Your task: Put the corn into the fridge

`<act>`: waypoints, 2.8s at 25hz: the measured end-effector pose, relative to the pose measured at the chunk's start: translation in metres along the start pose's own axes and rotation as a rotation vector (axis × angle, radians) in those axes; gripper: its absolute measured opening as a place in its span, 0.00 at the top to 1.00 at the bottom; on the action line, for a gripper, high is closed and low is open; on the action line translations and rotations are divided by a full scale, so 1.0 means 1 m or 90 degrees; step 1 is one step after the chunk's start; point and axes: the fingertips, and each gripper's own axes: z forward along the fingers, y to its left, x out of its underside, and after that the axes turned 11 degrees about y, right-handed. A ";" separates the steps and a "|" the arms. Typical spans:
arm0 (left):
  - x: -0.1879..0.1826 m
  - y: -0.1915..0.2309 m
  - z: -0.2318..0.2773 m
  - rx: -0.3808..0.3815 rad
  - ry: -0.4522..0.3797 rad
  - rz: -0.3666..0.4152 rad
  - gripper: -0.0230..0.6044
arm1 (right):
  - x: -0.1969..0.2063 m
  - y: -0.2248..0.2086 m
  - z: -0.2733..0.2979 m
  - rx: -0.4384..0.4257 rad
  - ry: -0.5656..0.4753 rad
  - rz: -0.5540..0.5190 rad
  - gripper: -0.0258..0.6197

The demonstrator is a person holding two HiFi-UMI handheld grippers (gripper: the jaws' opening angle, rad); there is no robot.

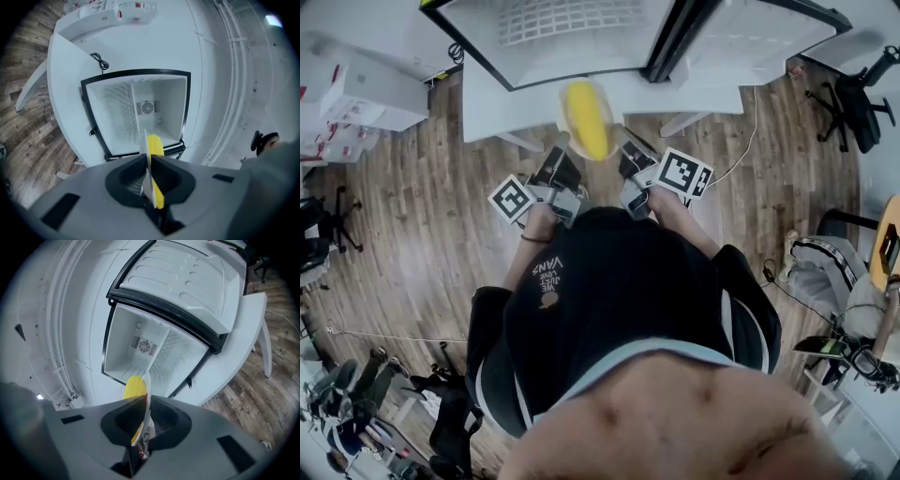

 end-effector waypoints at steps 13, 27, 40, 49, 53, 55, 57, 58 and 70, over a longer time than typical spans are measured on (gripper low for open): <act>-0.046 0.001 0.010 0.019 0.029 -0.005 0.90 | -0.019 0.009 0.036 0.008 -0.034 0.002 0.92; -0.083 0.011 0.016 0.026 0.073 -0.006 0.91 | -0.030 0.011 0.067 0.019 -0.073 0.014 0.92; -0.105 0.021 0.016 0.032 0.106 -0.013 0.90 | -0.032 0.011 0.088 0.033 -0.097 0.017 0.92; -0.115 0.022 0.029 0.032 0.092 -0.017 0.91 | -0.050 0.009 0.096 0.029 -0.084 0.015 0.92; -0.123 0.021 0.034 0.030 0.080 -0.011 0.91 | -0.060 0.009 0.103 0.020 -0.074 0.010 0.92; -0.127 0.020 0.036 0.030 0.073 -0.007 0.90 | -0.064 0.010 0.106 0.015 -0.069 0.006 0.92; -0.130 0.019 0.038 0.030 0.066 -0.006 0.91 | -0.069 0.011 0.109 0.011 -0.063 0.003 0.92; -0.132 0.019 0.039 0.029 0.062 -0.005 0.90 | -0.071 0.011 0.111 0.009 -0.060 0.002 0.92; -0.148 0.021 0.065 0.028 0.021 -0.007 0.91 | -0.105 0.005 0.123 -0.009 -0.023 -0.007 0.92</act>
